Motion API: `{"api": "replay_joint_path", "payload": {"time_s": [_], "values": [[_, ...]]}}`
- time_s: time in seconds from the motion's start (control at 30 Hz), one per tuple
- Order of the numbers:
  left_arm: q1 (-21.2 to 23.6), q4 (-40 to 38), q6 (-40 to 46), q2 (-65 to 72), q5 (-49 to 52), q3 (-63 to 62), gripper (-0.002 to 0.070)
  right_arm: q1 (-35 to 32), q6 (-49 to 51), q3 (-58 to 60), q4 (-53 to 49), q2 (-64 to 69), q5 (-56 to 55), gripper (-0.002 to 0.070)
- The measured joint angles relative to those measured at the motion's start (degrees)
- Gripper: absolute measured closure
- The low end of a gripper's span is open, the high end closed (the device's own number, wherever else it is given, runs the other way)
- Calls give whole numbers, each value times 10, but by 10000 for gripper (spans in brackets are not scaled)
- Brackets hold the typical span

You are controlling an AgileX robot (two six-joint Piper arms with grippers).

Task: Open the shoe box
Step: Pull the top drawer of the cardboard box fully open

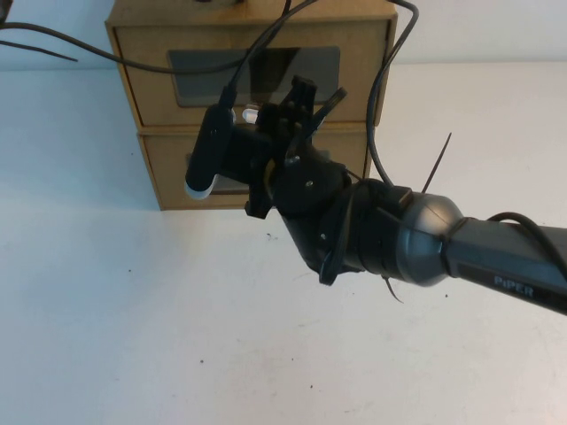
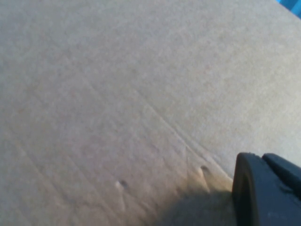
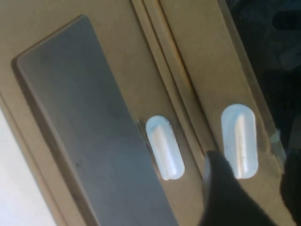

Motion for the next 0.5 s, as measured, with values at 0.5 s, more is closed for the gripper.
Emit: {"api": "replay_joint_path", "payload": {"time_s": [0.5], "values": [[0, 0, 0, 0, 0, 0, 680, -24, 0, -5, -3, 1, -43, 467]]}}
